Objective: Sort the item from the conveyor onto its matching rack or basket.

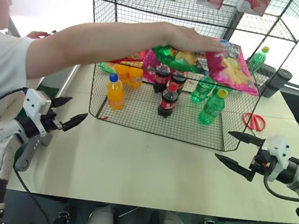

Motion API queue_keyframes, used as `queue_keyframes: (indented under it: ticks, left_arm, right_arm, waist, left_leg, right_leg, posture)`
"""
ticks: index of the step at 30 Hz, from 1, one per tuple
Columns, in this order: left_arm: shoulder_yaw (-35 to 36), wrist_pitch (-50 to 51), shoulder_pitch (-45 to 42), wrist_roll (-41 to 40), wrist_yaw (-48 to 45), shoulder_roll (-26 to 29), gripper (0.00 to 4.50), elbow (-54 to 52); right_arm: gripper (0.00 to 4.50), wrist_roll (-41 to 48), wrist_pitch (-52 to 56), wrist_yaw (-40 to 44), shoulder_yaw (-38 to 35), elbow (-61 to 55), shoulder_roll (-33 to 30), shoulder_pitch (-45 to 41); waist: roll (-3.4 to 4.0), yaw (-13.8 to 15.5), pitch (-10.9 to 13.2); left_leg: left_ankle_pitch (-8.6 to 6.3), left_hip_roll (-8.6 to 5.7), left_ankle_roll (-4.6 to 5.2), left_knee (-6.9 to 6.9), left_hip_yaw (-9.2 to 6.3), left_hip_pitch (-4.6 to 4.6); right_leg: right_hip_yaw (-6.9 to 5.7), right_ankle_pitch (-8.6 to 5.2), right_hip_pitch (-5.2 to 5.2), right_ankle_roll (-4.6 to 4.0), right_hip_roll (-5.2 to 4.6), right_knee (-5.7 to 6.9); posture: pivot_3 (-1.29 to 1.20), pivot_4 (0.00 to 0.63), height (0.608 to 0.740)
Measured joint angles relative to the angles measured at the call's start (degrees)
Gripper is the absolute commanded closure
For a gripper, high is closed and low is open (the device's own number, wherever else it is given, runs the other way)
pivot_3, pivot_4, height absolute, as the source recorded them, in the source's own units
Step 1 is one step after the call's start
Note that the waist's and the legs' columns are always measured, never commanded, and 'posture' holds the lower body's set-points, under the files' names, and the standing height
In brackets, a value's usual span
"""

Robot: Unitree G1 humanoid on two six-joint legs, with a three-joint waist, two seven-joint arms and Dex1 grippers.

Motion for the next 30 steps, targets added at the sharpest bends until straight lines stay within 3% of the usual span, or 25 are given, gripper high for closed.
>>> queue_keyframes:
  ticks: [13,30]
  left_arm:
    - [-1.07,2.46,1.01,-4.12,-4.64,-0.32,0.0,-0.18]
    - [1.15,0.93,5.67,-5.25,-2.06,-0.92,0.0,-3.54]
  right_arm:
    - [0.09,-1.11,-0.2,-1.17,1.71,0.12,0.26,-1.91]
    - [0.09,-1.86,-1.2,-0.38,6.43,2.87,1.38,-8.72]
  waist:
    - [0.0,-0.16,0.0]
    - [0.0,-0.15,0.0]
  left_leg:
    - [0.02,0.0,-0.03,0.0,-0.01,0.01]
    - [0.02,0.01,-0.03,0.01,-0.01,0.0]
  right_leg:
    - [0.0,0.0,0.0,0.0,0.01,0.02]
    - [0.0,0.0,-0.01,0.0,0.01,0.02]
  posture:
    - [0.0,0.15,0.726]
    - [0.0,0.15,0.726]
